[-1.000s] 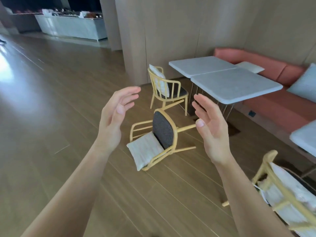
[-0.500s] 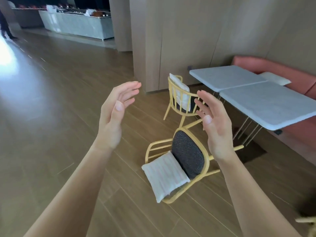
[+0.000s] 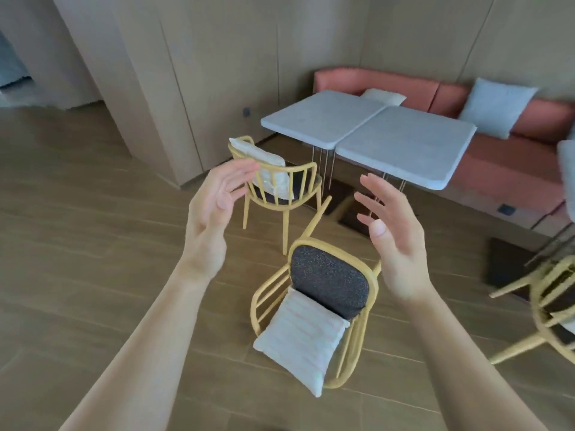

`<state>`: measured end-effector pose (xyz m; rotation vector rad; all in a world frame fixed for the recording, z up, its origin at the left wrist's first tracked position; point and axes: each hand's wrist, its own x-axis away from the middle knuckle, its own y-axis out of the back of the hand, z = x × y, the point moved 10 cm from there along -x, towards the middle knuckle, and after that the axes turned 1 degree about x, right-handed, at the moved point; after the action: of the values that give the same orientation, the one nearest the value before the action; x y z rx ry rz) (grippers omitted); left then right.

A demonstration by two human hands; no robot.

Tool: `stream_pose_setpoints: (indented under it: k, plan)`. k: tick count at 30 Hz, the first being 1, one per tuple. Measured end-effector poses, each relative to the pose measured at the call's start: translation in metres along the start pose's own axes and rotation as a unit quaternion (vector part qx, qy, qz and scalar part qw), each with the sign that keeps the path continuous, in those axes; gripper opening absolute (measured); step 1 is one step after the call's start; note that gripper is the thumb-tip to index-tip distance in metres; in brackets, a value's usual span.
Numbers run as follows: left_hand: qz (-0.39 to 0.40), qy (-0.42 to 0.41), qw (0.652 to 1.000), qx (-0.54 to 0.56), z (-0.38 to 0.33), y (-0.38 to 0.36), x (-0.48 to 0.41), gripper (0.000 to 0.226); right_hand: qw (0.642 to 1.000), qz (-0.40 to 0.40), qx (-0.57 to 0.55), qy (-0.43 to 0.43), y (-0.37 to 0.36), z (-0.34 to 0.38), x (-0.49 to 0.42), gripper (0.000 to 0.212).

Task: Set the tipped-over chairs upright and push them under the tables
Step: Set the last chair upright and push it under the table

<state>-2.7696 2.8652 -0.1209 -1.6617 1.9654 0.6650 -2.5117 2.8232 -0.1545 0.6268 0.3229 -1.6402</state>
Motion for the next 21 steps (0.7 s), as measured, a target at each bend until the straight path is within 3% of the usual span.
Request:
stream_pose_setpoints:
  k: [10, 16, 21]
  plan:
    - [0.087, 0.057, 0.992, 0.074, 0.132, 0.011, -0.083, 0.073, 0.995, -0.077, 0.045, -0.040, -0.044, -0.092, -0.077, 0.075]
    - [0.152, 0.099, 0.972, 0.148, 0.233, -0.027, -0.121, 0.071, 0.979, -0.157, 0.097, -0.089, -0.026, -0.142, -0.100, 0.069]
    - [0.224, 0.144, 0.951, 0.157, 0.336, -0.071, -0.107, 0.071, 0.966, -0.175, 0.141, -0.126, -0.024, -0.220, -0.097, 0.066]
